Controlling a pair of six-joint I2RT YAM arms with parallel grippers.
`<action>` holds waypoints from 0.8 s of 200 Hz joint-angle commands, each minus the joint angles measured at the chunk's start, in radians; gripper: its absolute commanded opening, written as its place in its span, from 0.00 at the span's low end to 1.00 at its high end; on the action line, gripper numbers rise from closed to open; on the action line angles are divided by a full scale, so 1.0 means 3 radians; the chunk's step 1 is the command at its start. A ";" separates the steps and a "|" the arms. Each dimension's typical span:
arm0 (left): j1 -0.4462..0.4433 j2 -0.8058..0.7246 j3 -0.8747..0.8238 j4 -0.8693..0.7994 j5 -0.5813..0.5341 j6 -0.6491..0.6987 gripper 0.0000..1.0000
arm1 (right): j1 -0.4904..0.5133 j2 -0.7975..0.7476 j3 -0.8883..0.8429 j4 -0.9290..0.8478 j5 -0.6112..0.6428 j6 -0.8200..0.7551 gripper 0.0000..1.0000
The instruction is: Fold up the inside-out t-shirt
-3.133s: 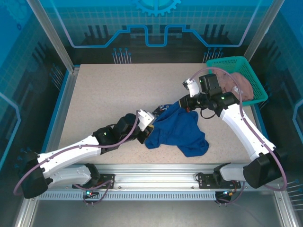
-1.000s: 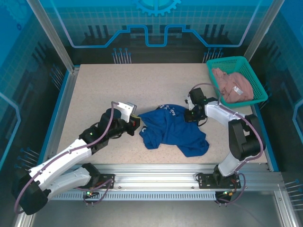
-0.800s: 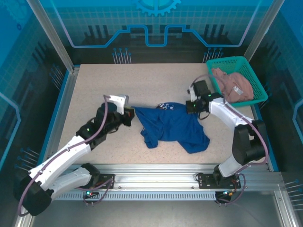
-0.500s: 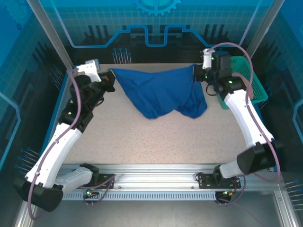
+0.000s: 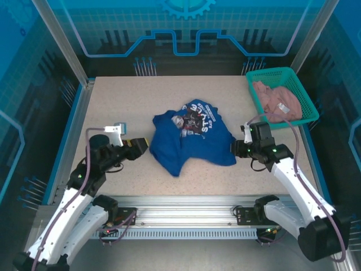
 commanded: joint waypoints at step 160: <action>0.0147 0.4948 0.2653 0.0485 -0.0037 0.0104 0.51 | 0.0092 0.4288 0.3663 0.0318 -0.0669 -0.0152 0.31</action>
